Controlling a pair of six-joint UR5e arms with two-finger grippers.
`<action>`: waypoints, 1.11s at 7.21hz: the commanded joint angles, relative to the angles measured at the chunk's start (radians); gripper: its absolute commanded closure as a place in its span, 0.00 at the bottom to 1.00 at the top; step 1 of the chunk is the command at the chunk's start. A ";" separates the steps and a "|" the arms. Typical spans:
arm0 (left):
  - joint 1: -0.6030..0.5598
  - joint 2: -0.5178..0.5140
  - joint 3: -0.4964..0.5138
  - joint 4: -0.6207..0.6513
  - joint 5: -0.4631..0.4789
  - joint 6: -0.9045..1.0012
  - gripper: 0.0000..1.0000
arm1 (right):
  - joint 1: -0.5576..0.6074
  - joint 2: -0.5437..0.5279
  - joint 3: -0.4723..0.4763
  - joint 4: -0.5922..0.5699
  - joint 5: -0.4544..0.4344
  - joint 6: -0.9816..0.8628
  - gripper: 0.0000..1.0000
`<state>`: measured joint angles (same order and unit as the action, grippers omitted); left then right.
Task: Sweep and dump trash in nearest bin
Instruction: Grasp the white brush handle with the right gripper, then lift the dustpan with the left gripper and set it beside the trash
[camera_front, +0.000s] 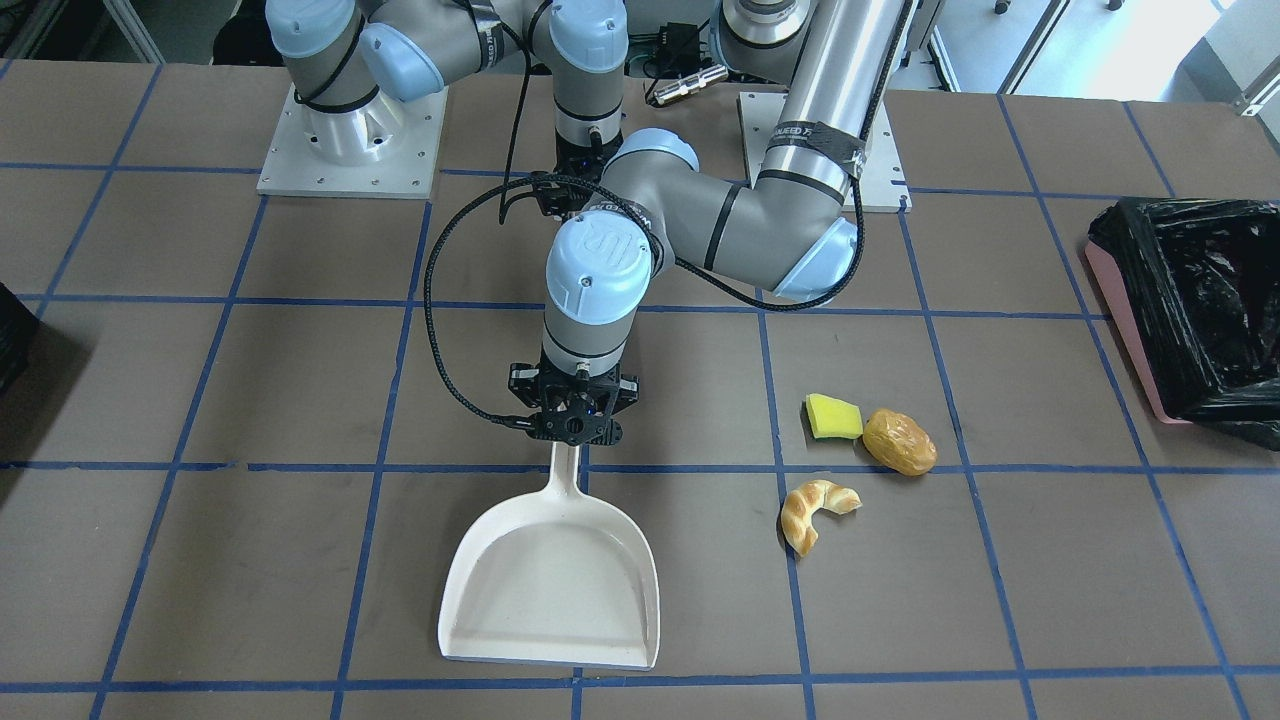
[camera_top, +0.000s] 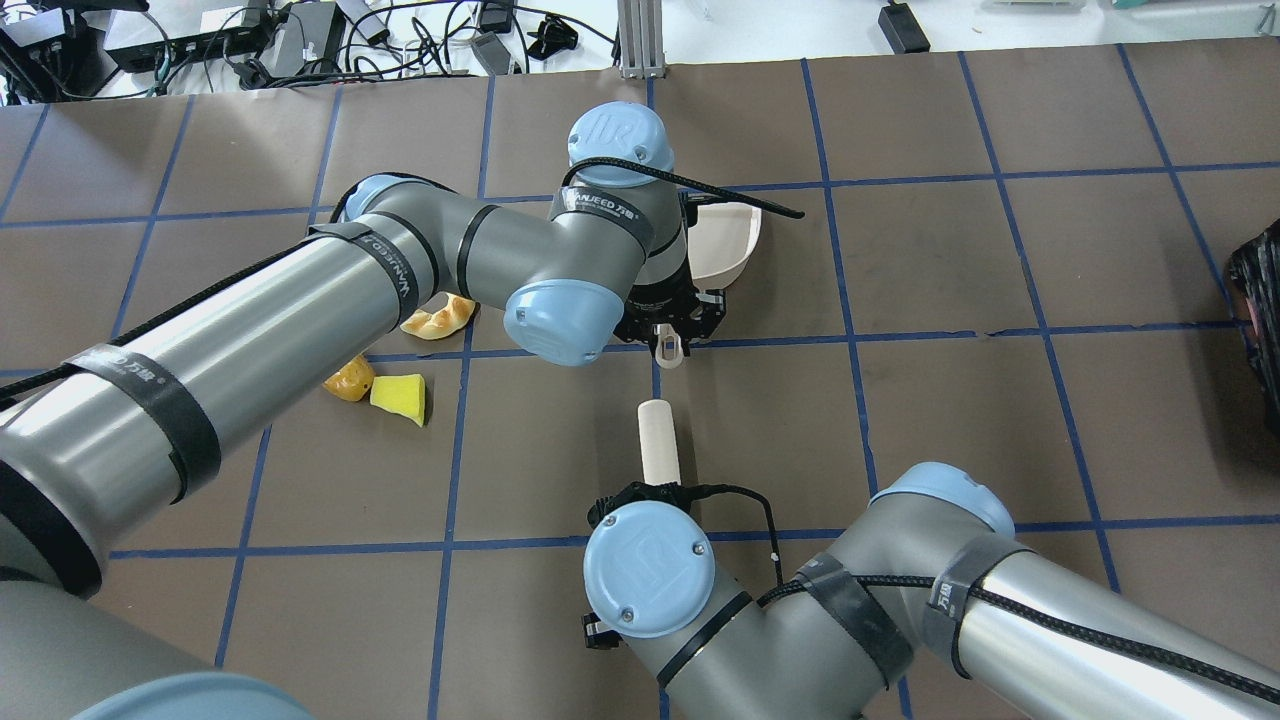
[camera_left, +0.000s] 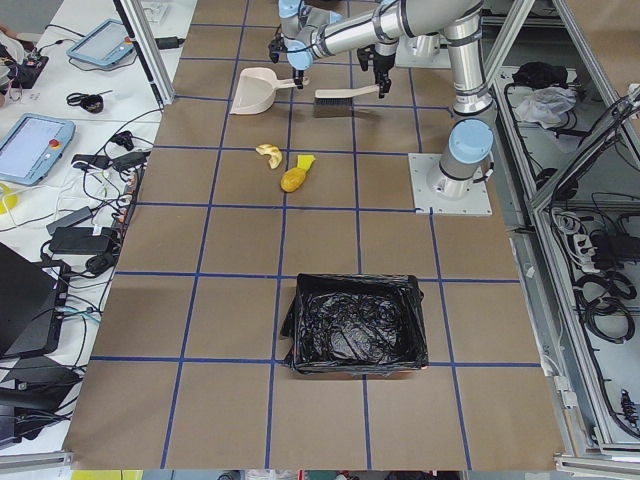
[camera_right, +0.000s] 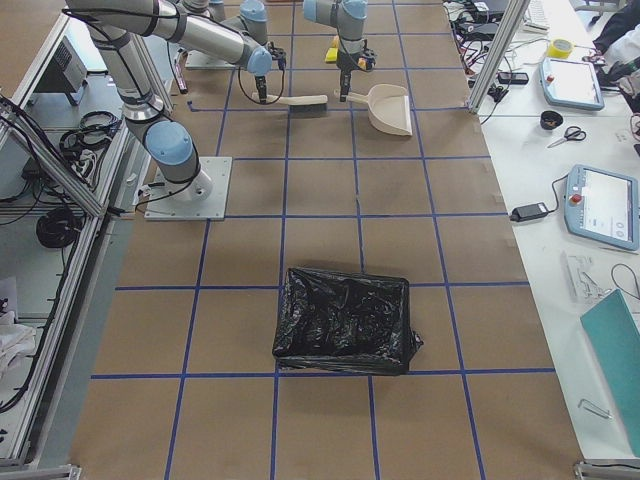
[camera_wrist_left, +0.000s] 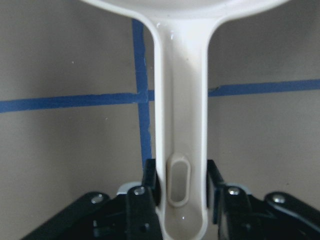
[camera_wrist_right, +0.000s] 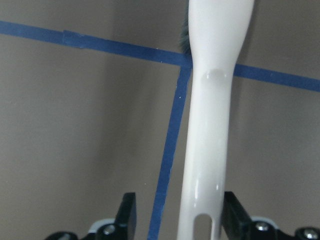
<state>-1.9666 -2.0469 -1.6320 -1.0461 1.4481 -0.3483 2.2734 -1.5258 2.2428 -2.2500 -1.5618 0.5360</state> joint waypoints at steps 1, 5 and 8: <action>0.000 0.011 0.009 0.000 0.011 0.000 1.00 | -0.015 -0.001 0.000 0.003 -0.001 0.048 0.34; 0.229 0.042 0.162 -0.184 0.011 0.197 1.00 | -0.038 -0.004 0.000 -0.003 -0.001 0.081 0.44; 0.507 0.097 0.288 -0.467 0.014 0.618 1.00 | -0.051 -0.004 0.000 0.010 -0.001 0.073 0.52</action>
<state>-1.5756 -1.9776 -1.3704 -1.4219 1.4604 0.0934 2.2257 -1.5295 2.2426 -2.2464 -1.5620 0.6135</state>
